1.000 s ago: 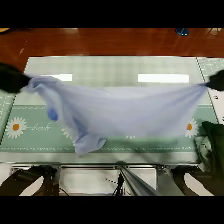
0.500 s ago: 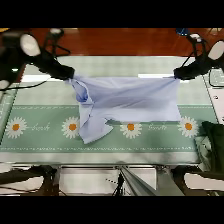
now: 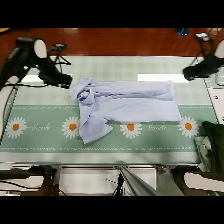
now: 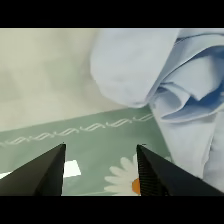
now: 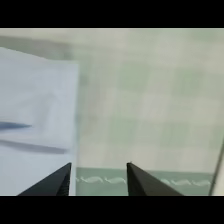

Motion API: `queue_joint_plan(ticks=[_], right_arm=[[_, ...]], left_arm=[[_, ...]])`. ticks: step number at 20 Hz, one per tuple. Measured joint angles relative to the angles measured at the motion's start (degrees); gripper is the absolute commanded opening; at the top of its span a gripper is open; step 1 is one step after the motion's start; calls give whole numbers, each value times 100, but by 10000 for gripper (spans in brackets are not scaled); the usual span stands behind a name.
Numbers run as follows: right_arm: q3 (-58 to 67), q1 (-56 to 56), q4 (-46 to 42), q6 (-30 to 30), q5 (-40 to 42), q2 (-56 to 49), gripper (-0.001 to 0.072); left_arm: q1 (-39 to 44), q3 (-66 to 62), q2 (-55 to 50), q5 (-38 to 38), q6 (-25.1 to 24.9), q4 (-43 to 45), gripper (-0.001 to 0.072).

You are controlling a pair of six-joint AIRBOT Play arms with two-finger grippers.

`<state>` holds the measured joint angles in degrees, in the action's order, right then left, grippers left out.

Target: Fold the shirts.

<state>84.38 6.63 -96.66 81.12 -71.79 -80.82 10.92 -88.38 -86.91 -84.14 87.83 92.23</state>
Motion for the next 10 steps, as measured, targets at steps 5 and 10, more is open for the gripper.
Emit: queue_joint_plan(ticks=[5,10], right_arm=[[-704,1362,564,-203,-317,813,546],[-1875,2463,2221,-852,-103,1209,546]], left_arm=[[-356,723,647,-334,-356,-809,526],[-433,2103,841,24,-732,-2096,718]])
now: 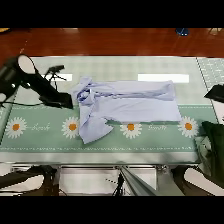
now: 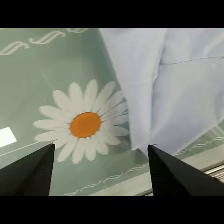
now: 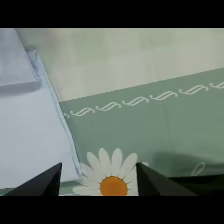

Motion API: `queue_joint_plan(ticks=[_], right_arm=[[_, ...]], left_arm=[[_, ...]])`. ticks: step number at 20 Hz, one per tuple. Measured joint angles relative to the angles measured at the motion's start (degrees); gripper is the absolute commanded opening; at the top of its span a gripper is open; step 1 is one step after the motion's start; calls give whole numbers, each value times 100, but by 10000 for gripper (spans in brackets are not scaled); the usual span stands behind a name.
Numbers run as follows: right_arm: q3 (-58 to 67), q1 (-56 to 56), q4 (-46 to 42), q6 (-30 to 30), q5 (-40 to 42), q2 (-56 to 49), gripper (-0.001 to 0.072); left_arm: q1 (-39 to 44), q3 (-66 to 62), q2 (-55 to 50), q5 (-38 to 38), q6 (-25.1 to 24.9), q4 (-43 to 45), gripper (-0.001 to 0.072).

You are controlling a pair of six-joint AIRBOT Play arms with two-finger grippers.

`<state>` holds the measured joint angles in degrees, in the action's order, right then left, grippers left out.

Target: Fold the shirts.

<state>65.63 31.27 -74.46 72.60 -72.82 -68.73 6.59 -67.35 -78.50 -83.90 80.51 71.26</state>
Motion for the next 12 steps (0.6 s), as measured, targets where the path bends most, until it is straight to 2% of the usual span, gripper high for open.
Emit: queue_joint_plan(ticks=[3,8,9,10,11,12], right_arm=[[-396,227,481,-264,197,57,546],[-599,337,741,-426,380,-63,546],[-610,343,767,-448,398,-94,546],[-623,348,789,-468,411,-125,546],[-632,352,793,-490,413,-155,546],[-638,354,796,-509,422,-190,546]], left_arm=[[129,636,-9,463,-120,-501,718],[533,1139,-286,955,-256,-791,704],[610,1182,-369,1032,-271,-804,569],[658,1211,-450,1119,-264,-828,337],[697,1231,-529,1180,-260,-831,170],[726,1246,-590,1217,-258,-839,85]])
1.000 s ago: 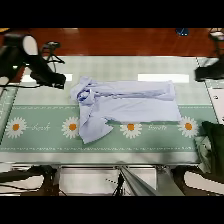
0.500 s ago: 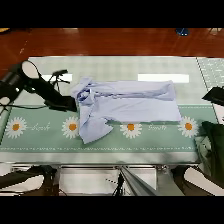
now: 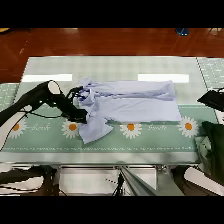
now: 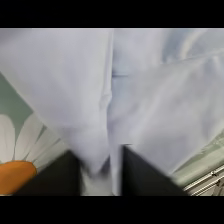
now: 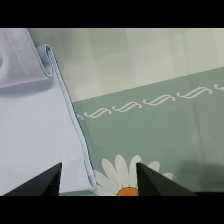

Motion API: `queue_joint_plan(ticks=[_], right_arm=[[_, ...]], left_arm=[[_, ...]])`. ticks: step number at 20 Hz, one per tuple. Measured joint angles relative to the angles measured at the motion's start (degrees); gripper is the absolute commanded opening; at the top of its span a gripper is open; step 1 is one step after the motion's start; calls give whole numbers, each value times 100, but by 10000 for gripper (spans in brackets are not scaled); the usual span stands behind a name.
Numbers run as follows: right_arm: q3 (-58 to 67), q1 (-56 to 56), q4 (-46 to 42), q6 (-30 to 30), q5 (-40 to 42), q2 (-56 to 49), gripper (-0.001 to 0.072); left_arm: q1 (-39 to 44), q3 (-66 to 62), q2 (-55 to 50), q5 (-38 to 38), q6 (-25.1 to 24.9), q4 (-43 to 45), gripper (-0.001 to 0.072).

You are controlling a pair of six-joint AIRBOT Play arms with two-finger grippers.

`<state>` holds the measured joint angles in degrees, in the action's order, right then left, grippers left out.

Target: Fold the shirts.

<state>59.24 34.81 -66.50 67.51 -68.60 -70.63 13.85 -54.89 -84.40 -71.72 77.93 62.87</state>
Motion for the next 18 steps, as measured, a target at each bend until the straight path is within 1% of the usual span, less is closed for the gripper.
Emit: queue_joint_plan(ticks=[1,8,14,18], right_arm=[[0,4,7,-9,-7,-39,545],[-9,4,96,-177,-238,-586,544],[-7,-17,417,-479,-732,-1342,544],[-20,-168,501,-597,-767,-1663,541]], left_arm=[[17,13,-46,33,9,-11,26],[9,35,-96,26,11,-33,26],[2,35,-33,-28,11,-35,26],[2,35,-17,-44,9,-35,26]])
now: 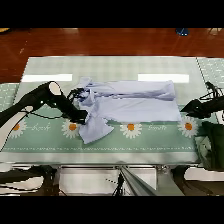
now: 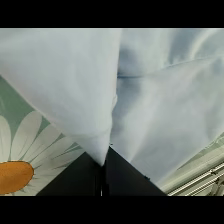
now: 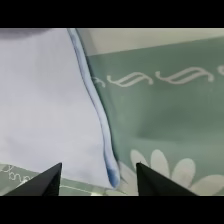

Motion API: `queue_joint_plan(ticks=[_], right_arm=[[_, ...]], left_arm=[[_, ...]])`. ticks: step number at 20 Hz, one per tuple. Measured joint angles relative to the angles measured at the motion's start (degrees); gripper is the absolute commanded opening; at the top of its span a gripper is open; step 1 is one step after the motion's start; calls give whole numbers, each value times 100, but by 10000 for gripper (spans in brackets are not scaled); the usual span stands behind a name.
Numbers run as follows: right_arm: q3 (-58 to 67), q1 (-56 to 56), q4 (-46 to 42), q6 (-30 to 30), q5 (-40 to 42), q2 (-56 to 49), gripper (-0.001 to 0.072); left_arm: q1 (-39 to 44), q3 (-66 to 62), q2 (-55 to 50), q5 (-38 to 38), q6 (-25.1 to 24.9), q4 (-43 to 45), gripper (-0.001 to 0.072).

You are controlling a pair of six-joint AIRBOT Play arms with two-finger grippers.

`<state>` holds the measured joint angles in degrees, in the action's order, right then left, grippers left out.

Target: Fold the shirts.

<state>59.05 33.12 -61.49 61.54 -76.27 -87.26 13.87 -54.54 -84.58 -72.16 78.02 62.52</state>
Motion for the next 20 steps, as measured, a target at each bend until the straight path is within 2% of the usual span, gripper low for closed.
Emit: queue_joint_plan(ticks=[3,4,5,6,7,8,12,13,16,20], right_arm=[[-98,-170,-17,116,120,-127,536],[-164,-254,2,149,114,-164,509],[-225,-341,-11,153,157,-188,383],[-302,-452,-2,181,192,-229,215],[-365,-573,-44,175,236,-262,95],[-398,-704,-98,168,258,-275,24],[-225,-1082,-175,55,389,-72,11],[-57,-1106,44,22,389,138,11],[632,-1180,603,-44,223,935,11],[1821,-1211,1274,24,592,2306,11]], left_arm=[[0,-2,20,-7,0,-2,26],[0,-15,24,-9,2,0,26],[0,-37,28,-9,2,-2,26],[0,-70,31,2,2,-4,26],[0,-116,33,9,0,-2,26],[-7,-192,35,20,0,-4,25],[-120,-828,199,24,0,2,25],[-166,-1082,310,22,2,0,24],[-330,-2149,857,22,2,2,25],[-564,-3939,1801,103,0,0,25]])
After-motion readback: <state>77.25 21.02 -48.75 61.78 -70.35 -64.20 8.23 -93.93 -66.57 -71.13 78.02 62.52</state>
